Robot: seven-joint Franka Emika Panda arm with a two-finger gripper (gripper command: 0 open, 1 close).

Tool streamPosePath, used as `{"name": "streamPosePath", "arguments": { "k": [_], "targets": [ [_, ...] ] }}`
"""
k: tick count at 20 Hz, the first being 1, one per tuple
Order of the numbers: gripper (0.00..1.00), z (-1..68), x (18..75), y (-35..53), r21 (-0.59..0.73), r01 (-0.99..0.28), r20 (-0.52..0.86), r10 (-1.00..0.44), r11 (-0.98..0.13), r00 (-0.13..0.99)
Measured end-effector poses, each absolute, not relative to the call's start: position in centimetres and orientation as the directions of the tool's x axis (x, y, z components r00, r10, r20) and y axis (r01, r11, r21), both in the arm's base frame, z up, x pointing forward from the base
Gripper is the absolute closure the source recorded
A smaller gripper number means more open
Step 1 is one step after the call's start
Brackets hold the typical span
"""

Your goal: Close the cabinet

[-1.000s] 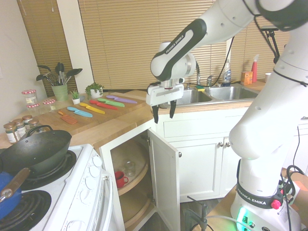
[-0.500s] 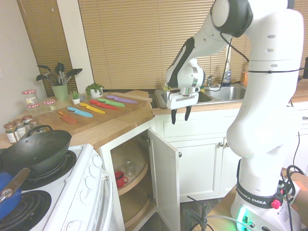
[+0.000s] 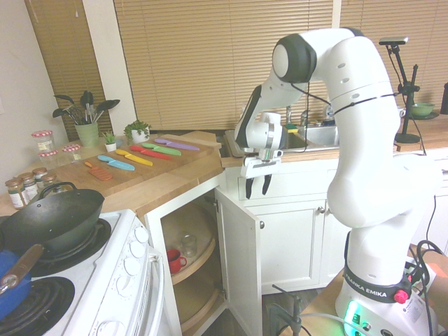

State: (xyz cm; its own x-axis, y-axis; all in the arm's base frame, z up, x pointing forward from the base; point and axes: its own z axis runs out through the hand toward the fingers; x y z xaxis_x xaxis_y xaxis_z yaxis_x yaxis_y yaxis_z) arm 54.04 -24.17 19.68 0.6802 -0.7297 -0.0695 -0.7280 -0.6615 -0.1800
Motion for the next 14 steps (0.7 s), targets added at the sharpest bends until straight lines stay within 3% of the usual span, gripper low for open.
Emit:
{"name": "streamPosePath", "arguments": {
  "k": [7,8,14],
  "targets": [
    [0.0,17.7,55.7,-22.5,-0.166,-0.718,-0.047,-0.721,-0.676,0.691],
    [1.0,17.7,55.8,-22.5,-0.167,-0.718,-0.045,-0.722,-0.676,0.691],
    [1.0,17.9,55.8,-22.5,-0.168,-0.72,-0.042,-0.725,-0.673,0.687]
  ]
}}
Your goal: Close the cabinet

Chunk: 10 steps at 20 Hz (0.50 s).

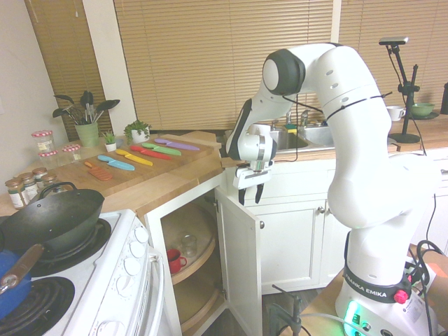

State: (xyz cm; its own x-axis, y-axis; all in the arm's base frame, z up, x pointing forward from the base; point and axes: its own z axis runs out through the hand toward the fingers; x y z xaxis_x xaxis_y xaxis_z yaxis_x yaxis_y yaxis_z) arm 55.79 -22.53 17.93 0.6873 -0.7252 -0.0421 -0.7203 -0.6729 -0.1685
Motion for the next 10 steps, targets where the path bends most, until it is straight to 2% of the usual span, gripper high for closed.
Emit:
{"name": "streamPosePath", "arguments": {
  "k": [10],
  "targets": [
    [1.0,18.29,55.63,-22.71,-0.17,-0.722,-0.04,-0.728,-0.67,0.685]
  ]
}}
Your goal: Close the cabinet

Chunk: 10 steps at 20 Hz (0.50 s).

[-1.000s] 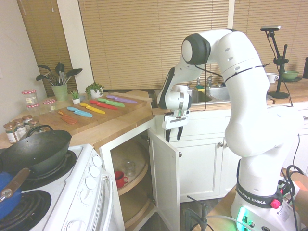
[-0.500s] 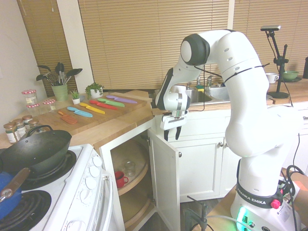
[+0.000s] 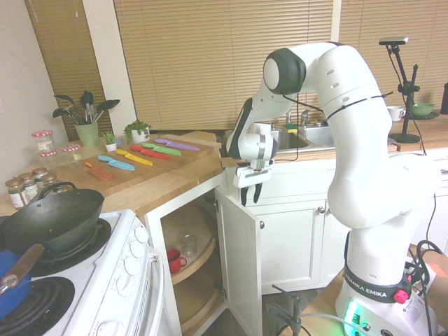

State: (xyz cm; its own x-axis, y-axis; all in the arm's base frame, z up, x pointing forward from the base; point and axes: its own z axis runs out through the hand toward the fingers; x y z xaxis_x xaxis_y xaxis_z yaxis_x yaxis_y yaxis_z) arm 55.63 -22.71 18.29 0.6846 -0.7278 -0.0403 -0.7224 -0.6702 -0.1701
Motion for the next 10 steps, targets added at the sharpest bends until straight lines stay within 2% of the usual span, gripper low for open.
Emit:
{"name": "streamPosePath", "arguments": {
  "k": [10],
  "targets": [
    [1.0,18.25,55.62,-22.63,-0.158,-0.721,-0.042,-0.725,-0.675,0.688]
  ]
}}
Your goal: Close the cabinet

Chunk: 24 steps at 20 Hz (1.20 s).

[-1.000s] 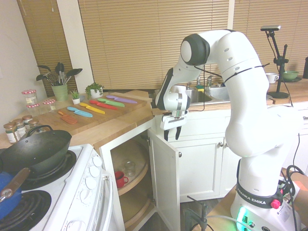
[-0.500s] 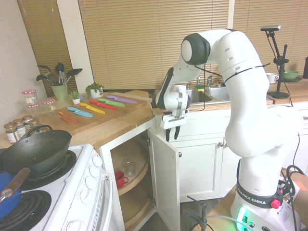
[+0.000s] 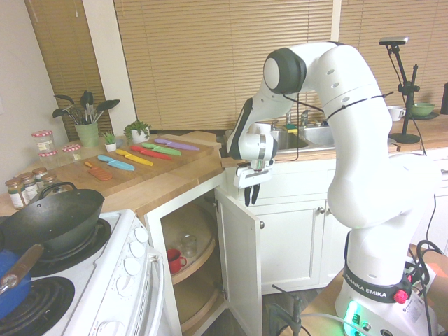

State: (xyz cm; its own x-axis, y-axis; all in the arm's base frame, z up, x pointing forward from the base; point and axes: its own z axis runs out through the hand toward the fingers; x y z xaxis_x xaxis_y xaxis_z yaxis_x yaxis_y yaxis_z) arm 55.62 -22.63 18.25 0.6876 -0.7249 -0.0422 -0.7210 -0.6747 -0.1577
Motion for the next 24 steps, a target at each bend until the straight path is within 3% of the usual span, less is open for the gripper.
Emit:
{"name": "streamPosePath", "arguments": {
  "k": [9,24],
  "targets": [
    [1.0,17.7,55.6,-21.2,-0.135,-0.706,-0.039,-0.708,-0.695,0.705],
    [1.0,18.6,51.9,-11.5,0.01,-0.624,0.077,-0.621,-0.782,0.78]
  ]
}}
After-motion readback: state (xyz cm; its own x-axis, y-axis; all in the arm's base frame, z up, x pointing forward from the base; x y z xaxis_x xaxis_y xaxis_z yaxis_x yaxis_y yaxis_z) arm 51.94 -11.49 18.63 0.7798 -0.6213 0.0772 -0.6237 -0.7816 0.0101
